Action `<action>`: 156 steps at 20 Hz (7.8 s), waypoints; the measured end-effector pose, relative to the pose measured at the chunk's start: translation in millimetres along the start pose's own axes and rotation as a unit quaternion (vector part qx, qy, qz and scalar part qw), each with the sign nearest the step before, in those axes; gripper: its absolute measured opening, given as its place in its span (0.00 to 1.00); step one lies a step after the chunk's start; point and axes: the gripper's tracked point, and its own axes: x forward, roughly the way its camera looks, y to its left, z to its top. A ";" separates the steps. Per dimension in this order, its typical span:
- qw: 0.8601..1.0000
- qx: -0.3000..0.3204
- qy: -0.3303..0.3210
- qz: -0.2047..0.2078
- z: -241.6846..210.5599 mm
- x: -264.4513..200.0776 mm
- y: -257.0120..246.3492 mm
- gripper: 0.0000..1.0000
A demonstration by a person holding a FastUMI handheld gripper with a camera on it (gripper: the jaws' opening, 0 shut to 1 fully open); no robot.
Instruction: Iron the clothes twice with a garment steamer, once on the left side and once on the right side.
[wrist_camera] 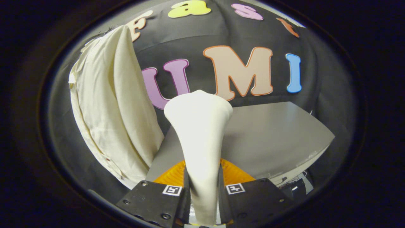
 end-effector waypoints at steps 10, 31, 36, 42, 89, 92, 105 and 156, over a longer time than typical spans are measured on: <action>0.993 0.014 -0.118 -0.010 7.1 -141.2 128.2 0.36; 0.990 -0.033 -0.132 0.041 7.1 -106.1 384.1 0.36; 0.988 -0.040 -0.151 0.012 19.6 -67.2 401.4 0.35; 0.987 -0.053 -0.148 -0.031 19.4 -22.3 399.1 0.36; 0.987 -0.026 0.155 -0.043 -266.8 -10.5 331.2 0.37; 0.993 -0.029 0.113 -0.032 -223.0 -24.4 322.3 0.37; 0.994 -0.036 -0.093 -0.042 11.4 -83.5 286.9 0.36; 0.991 -0.025 0.115 -0.069 -171.8 36.0 221.6 0.37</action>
